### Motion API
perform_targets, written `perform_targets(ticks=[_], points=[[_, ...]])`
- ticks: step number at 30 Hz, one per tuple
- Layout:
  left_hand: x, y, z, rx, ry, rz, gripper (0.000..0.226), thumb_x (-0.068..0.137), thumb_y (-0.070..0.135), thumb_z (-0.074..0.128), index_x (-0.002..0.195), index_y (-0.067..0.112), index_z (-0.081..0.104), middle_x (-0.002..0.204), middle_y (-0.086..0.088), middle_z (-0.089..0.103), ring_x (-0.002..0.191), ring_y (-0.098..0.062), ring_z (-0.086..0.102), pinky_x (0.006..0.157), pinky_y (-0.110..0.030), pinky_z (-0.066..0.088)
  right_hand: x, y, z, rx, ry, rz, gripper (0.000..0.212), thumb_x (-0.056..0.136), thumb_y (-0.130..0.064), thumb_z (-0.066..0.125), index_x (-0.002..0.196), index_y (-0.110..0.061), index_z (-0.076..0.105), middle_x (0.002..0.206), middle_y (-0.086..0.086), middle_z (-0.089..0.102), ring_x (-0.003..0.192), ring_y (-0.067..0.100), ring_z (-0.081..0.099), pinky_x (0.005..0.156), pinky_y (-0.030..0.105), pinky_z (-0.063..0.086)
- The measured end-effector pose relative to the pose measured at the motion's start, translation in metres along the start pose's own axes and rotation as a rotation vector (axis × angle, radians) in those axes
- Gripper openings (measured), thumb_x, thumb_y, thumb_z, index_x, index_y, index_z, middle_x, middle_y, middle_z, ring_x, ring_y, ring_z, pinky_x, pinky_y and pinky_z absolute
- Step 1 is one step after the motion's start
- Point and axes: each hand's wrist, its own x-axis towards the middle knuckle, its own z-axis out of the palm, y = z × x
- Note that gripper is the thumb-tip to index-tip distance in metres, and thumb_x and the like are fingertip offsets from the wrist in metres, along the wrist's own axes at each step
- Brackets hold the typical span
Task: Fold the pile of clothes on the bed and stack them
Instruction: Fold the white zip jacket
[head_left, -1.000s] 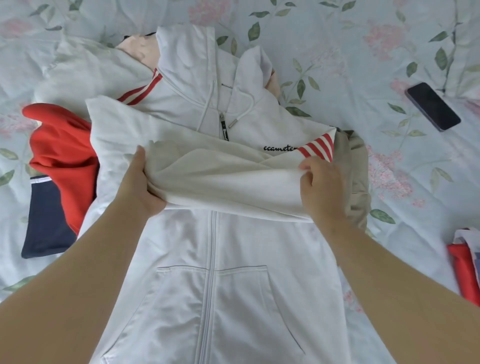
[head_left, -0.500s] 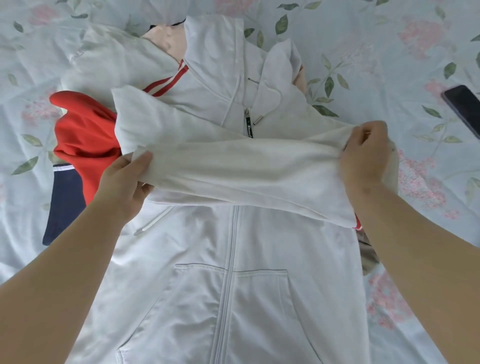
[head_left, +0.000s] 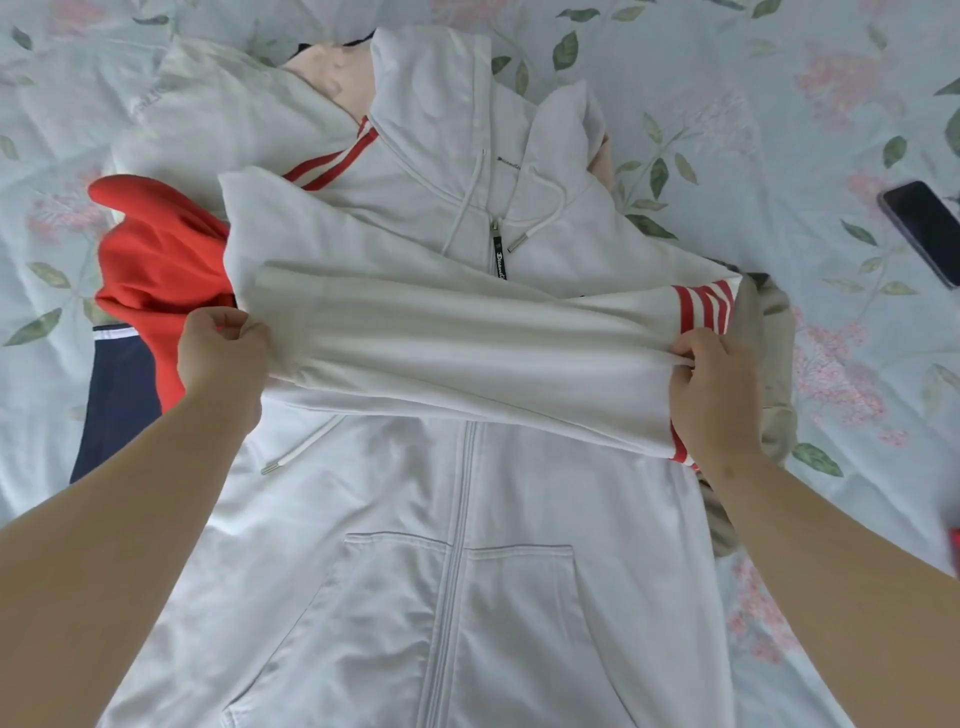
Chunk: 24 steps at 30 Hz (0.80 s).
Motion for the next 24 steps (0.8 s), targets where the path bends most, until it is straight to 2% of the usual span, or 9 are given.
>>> perform_targets(ticks=[4, 6, 10, 13, 16, 18, 20, 22, 24], points=[[-0.009, 0.006, 0.01, -0.003, -0.126, -0.033, 0.053, 0.08, 0.012, 0.068, 0.124, 0.024, 0.04, 0.108, -0.001, 0.05, 0.089, -0.022, 0.051, 0.075, -0.033, 0.048, 0.005, -0.005, 0.0, 0.033, -0.069, -0.015, 0.023, 0.086, -0.005, 0.045, 0.099, -0.009, 0.064, 0.094, 0.007, 0.065, 0.09, 0.028, 0.056, 0.083, 0.048, 0.046], [-0.011, 0.007, 0.012, 0.067, -0.163, 0.015, 0.069, 0.078, 0.015, 0.072, 0.135, 0.026, 0.035, 0.109, -0.001, 0.047, 0.089, -0.021, 0.051, 0.075, -0.031, 0.046, 0.009, -0.006, 0.0, 0.089, -0.06, 0.062, 0.017, 0.089, -0.013, 0.044, 0.093, -0.014, 0.06, 0.081, 0.002, 0.061, 0.074, 0.022, 0.054, 0.075, 0.046, 0.05], [-0.01, 0.002, 0.01, 0.124, -0.137, 0.099, 0.056, 0.08, 0.01, 0.066, 0.129, 0.025, 0.043, 0.098, -0.001, 0.051, 0.076, -0.018, 0.052, 0.057, -0.022, 0.04, 0.02, 0.005, 0.003, 0.146, -0.06, 0.244, 0.026, 0.09, -0.008, 0.047, 0.116, -0.006, 0.045, 0.103, 0.009, 0.052, 0.089, 0.027, 0.051, 0.079, 0.041, 0.044], [-0.01, 0.0, 0.01, 0.152, -0.117, 0.14, 0.033, 0.082, 0.012, 0.062, 0.111, 0.023, 0.053, 0.097, 0.003, 0.054, 0.074, -0.017, 0.051, 0.054, -0.023, 0.04, 0.03, 0.01, 0.004, 0.053, -0.116, 0.264, 0.005, 0.094, -0.013, 0.044, 0.095, -0.009, 0.046, 0.092, 0.013, 0.056, 0.083, 0.03, 0.053, 0.071, 0.042, 0.047], [-0.01, 0.0, 0.006, 0.174, -0.036, 0.187, 0.016, 0.085, 0.013, 0.054, 0.088, 0.029, 0.053, 0.079, 0.011, 0.053, 0.079, -0.019, 0.05, 0.057, -0.025, 0.038, 0.048, 0.004, -0.009, 0.076, 0.1, 0.271, 0.012, 0.096, -0.016, 0.043, 0.099, -0.01, 0.052, 0.101, 0.011, 0.06, 0.087, 0.029, 0.053, 0.069, 0.039, 0.044], [-0.012, 0.002, 0.003, 0.205, -0.014, 0.216, 0.016, 0.087, 0.012, 0.049, 0.091, 0.027, 0.053, 0.077, 0.014, 0.053, 0.08, -0.021, 0.05, 0.062, -0.028, 0.039, 0.062, -0.002, -0.018, 0.125, 0.169, 0.275, 0.02, 0.096, -0.013, 0.042, 0.109, -0.009, 0.057, 0.11, 0.014, 0.06, 0.101, 0.033, 0.054, 0.076, 0.04, 0.044], [-0.015, 0.003, 0.004, 0.298, -0.012, 0.213, 0.024, 0.085, 0.006, 0.043, 0.101, 0.021, 0.055, 0.096, 0.001, 0.061, 0.091, -0.028, 0.052, 0.073, -0.035, 0.041, 0.068, -0.012, -0.019, 0.066, 0.068, 0.232, 0.03, 0.092, -0.005, 0.044, 0.119, -0.01, 0.055, 0.118, 0.016, 0.058, 0.112, 0.036, 0.05, 0.084, 0.038, 0.04], [-0.02, 0.008, 0.011, 0.5, 0.051, 0.251, 0.043, 0.08, -0.001, 0.042, 0.117, 0.018, 0.054, 0.129, -0.01, 0.049, 0.116, -0.035, 0.043, 0.094, -0.043, 0.035, 0.063, -0.027, -0.013, -0.145, -0.025, 0.031, 0.045, 0.088, -0.005, 0.048, 0.132, -0.014, 0.045, 0.125, 0.014, 0.055, 0.117, 0.037, 0.048, 0.094, 0.043, 0.037], [-0.031, 0.016, 0.023, 0.607, 0.058, 0.479, 0.054, 0.08, 0.0, 0.05, 0.131, 0.017, 0.05, 0.146, -0.012, 0.035, 0.135, -0.034, 0.028, 0.106, -0.046, 0.022, 0.056, -0.042, -0.001, -0.237, -0.147, -0.213, 0.048, 0.091, -0.016, 0.049, 0.138, -0.02, 0.039, 0.133, 0.009, 0.051, 0.12, 0.035, 0.046, 0.097, 0.046, 0.036]])
